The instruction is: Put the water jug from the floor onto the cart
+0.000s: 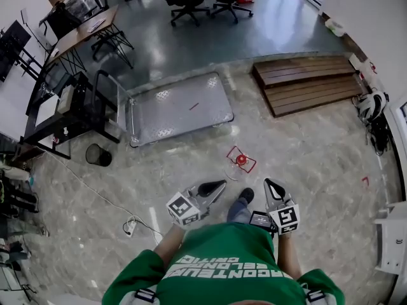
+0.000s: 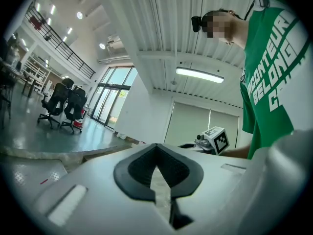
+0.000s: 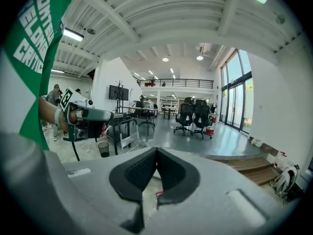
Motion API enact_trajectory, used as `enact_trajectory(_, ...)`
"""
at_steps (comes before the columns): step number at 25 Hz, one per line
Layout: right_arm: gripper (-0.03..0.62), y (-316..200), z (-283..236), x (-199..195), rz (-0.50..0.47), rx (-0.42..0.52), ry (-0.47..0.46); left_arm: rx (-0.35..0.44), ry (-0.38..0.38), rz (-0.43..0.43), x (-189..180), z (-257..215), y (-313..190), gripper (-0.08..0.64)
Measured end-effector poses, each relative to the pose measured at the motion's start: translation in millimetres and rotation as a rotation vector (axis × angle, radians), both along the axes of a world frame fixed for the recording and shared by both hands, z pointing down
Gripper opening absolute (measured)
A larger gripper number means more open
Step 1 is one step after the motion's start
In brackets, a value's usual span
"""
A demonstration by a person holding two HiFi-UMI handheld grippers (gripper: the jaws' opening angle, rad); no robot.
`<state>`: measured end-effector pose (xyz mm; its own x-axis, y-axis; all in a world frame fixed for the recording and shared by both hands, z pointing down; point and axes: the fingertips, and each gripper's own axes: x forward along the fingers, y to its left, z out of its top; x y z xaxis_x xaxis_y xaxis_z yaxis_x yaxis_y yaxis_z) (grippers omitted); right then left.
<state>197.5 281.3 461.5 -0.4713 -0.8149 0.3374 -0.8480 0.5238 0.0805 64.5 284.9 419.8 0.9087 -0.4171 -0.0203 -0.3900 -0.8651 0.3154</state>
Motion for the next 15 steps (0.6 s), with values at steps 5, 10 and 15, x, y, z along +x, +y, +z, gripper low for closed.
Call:
enact_trajectory(5,-0.008,-54,-7,52,-0.003,0.028,-0.024,0.017,-0.037,0.008,51,-6,-51,0.015)
enact_trajectory(10,-0.008,-91,-5,105,-0.001,0.029,-0.041,0.023,-0.073,-0.007,92,-9,-83,0.017)
enact_trajectory(15,-0.008,-112,-2,133,-0.004,0.020,-0.051,0.001,-0.092,-0.030,113,-8,-96,0.017)
